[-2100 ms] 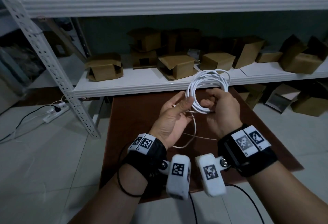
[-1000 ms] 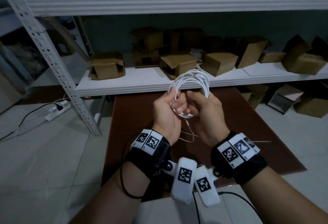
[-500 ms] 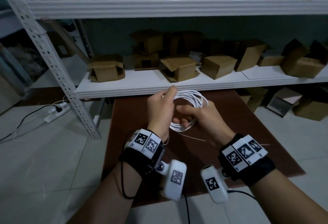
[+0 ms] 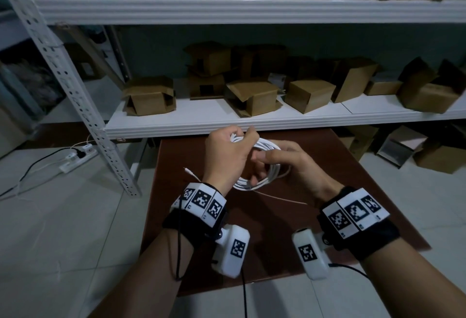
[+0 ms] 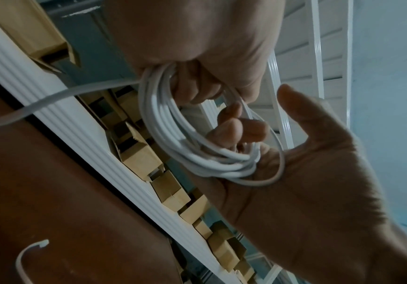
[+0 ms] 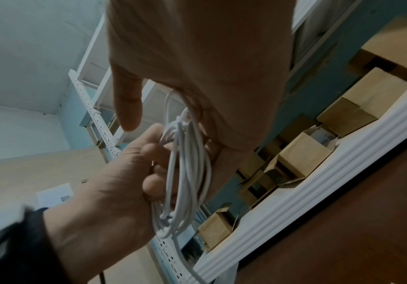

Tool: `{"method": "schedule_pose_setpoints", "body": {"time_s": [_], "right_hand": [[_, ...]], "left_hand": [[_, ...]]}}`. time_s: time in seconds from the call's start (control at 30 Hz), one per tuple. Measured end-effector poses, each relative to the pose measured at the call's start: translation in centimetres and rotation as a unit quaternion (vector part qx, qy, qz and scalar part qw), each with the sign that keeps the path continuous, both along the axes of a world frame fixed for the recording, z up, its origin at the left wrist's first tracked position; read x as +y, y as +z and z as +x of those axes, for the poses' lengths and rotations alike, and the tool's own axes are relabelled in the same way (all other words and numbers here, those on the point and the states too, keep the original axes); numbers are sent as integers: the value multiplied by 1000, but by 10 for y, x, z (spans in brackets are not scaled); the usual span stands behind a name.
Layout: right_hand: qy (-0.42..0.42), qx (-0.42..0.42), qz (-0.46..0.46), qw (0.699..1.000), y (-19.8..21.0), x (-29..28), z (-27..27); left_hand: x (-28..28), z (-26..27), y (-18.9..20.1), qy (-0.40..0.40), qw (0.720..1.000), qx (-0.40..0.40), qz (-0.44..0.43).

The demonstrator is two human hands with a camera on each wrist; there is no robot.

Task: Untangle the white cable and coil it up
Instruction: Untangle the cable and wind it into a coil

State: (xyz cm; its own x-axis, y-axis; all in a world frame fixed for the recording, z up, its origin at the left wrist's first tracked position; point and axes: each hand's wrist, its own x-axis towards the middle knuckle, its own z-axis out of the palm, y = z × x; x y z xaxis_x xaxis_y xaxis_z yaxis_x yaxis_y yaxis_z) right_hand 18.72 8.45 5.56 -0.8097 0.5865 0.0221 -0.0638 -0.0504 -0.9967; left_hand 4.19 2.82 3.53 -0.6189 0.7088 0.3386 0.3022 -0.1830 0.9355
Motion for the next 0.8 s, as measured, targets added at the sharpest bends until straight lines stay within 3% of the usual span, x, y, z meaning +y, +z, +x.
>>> {"method": "schedule_pose_setpoints", "body": {"time_s": [0.27,0.57,0.8], "right_hand": [[-41,-56,38,997,-6,-1,-5],[-133,-58,79,986,-9,-8,-13],[-141,-55,88,985,-12,-9,-16]], "left_hand": [[4,2,-12,-20,997,67,-16],[1,5,-8,-57,998,37,-9],[-1,5,-5,-62,997,30,-18]]}}
